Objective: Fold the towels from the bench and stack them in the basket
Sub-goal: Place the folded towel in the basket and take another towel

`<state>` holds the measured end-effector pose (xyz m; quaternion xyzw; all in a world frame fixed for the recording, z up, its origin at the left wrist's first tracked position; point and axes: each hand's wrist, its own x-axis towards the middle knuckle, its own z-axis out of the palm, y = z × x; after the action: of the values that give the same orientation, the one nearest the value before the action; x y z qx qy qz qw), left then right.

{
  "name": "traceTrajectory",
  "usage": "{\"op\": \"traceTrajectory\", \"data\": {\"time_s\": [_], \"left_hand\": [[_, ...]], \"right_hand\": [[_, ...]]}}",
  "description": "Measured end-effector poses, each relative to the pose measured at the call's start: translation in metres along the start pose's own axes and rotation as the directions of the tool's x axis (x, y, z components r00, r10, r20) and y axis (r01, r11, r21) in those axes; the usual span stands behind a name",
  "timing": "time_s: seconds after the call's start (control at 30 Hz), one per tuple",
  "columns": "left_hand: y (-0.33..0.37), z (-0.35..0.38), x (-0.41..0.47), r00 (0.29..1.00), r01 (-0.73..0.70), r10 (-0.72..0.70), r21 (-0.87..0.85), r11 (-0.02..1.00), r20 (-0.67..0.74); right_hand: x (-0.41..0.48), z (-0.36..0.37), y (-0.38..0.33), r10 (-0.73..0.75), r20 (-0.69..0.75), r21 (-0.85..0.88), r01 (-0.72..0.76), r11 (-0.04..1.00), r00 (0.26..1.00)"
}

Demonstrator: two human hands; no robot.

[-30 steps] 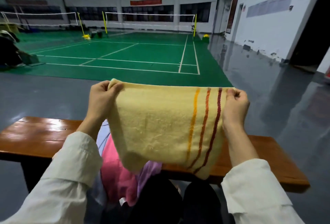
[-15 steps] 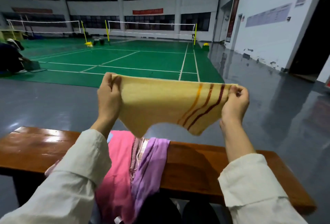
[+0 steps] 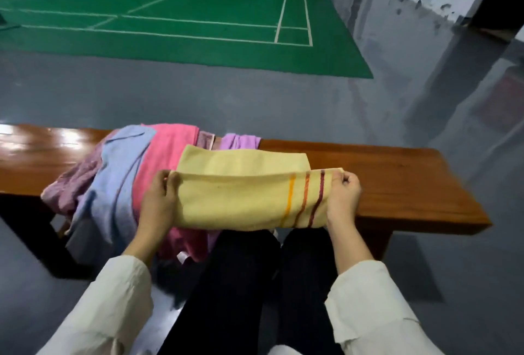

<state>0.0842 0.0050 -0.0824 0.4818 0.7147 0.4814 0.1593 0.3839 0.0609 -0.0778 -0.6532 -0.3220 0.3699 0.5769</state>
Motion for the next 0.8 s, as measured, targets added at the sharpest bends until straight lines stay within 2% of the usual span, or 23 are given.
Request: {"op": "traceTrajectory", "data": {"time_s": [0.07,0.17,0.23,0.27,0.33,0.4,0.43,0.47,0.5,0.67,0.73,0.8], "left_hand": [[-0.008,0.007,0.005,0.998,0.023,-0.024,0.029,0.999,0.063],[-0.013,0.011,0.017,0.993,0.028,-0.023,-0.040,0.999,0.113],[-0.011,0.012,0.021,0.992,0.012,-0.002,-0.083,0.997,0.127],[-0.010,0.013,0.023,0.990,0.009,0.004,-0.093,0.996,0.139],[-0.012,0.017,0.028,0.985,0.003,0.019,-0.128,0.992,0.173],[-0.011,0.017,0.036,0.977,-0.004,0.046,-0.195,0.981,0.209],[-0.009,0.015,0.043,0.976,-0.005,0.054,-0.222,0.975,0.212],[-0.009,0.014,0.050,0.977,0.003,0.048,-0.235,0.972,0.209],[-0.010,0.013,0.058,0.979,0.016,0.030,-0.224,0.975,0.202],[-0.017,0.014,0.093,0.982,0.121,-0.118,-0.016,0.992,0.146],[-0.022,0.020,0.104,0.969,0.182,-0.198,0.116,0.976,0.146],[-0.027,0.028,0.112,0.965,0.175,-0.206,0.181,0.968,0.163]], "right_hand": [[-0.002,0.004,0.004,-0.021,0.011,-0.035,0.022,0.999,1.000],[-0.009,0.021,-0.001,-0.189,0.019,-0.118,0.190,0.975,0.982],[-0.022,0.045,-0.008,-0.308,0.202,-0.105,0.333,0.937,0.930],[-0.032,0.062,-0.011,-0.318,0.354,-0.081,0.368,0.926,0.879],[-0.055,0.101,-0.010,-0.249,0.662,-0.055,0.377,0.925,0.707],[-0.070,0.140,-0.004,-0.137,0.825,-0.077,0.349,0.934,0.549],[-0.072,0.156,-0.001,-0.094,0.855,-0.097,0.336,0.937,0.509],[-0.070,0.169,0.002,-0.072,0.863,-0.108,0.323,0.940,0.499],[-0.066,0.178,0.003,-0.071,0.849,-0.120,0.320,0.940,0.524],[-0.046,0.207,0.015,-0.153,0.710,-0.105,0.318,0.942,0.687],[-0.045,0.214,0.021,-0.126,0.691,-0.132,0.296,0.946,0.712],[-0.044,0.219,0.025,-0.115,0.680,-0.144,0.286,0.947,0.724]]}}
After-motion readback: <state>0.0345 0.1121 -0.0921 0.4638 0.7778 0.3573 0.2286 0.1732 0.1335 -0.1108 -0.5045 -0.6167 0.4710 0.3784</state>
